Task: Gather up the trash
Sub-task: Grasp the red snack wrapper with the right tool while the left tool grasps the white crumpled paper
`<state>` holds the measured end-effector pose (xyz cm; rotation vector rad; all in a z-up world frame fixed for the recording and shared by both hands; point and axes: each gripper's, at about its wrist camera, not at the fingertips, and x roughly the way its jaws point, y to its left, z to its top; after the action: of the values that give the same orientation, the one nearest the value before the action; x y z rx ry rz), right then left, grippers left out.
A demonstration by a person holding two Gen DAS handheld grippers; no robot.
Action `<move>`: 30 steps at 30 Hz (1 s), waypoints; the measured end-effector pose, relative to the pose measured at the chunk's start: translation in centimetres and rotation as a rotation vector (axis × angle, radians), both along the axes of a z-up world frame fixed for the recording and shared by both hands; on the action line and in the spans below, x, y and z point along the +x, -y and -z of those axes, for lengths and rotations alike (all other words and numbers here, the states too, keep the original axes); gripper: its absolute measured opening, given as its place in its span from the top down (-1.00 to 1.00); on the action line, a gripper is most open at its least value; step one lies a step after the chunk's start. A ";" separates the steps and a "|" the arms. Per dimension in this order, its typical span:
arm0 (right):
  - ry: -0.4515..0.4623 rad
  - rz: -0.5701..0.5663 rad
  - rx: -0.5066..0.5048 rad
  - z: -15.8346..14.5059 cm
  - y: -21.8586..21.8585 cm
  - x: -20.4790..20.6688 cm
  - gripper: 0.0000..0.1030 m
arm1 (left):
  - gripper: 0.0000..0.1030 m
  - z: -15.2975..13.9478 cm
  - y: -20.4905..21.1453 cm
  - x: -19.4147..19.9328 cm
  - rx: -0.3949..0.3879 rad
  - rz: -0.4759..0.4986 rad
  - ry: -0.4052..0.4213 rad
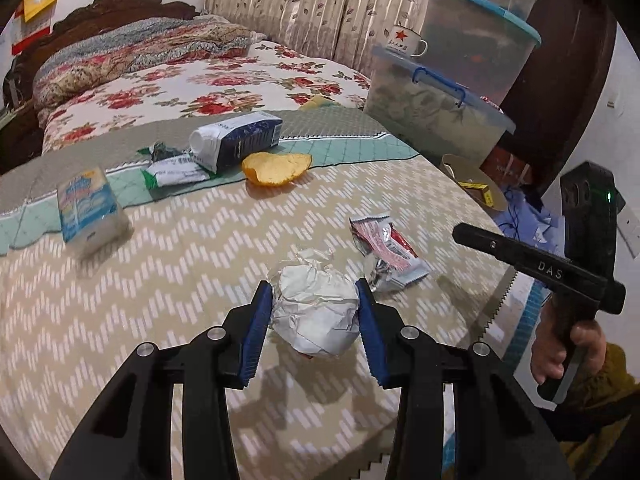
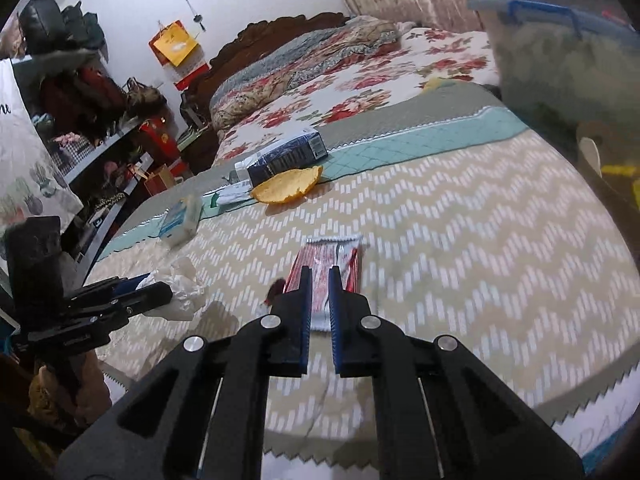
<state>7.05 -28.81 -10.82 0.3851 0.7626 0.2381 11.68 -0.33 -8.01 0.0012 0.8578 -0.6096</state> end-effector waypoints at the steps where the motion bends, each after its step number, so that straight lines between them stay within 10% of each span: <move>1: -0.003 0.007 0.003 0.1 0.1 -0.4 0.80 | 0.22 0.0 -0.2 -0.1 -0.006 -0.002 -0.003; 16: -0.028 0.060 0.089 1.3 3.1 -1.5 0.72 | 0.22 -1.5 0.0 -0.5 -0.021 -0.005 0.010; 18: -0.048 0.053 0.105 1.7 3.1 -1.1 0.47 | 0.22 -1.0 0.6 -0.4 -0.016 0.007 -0.009; 20: -0.046 0.064 0.105 2.0 3.0 -0.6 -0.75 | 0.22 -0.4 1.2 -0.2 -0.011 0.020 -0.026; 24: -0.062 0.003 0.015 2.6 1.0 1.0 -0.34 | 0.22 0.4 1.8 -0.3 -0.003 0.041 -0.041; 30: -0.102 -0.092 -0.104 3.6 -2.6 3.4 -0.35 | 0.22 1.0 0.7 0.4 -0.022 0.027 -0.063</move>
<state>10.48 -26.24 -14.43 0.2660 0.8903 0.2652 12.03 -1.02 -8.99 -0.0262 0.9131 -0.6469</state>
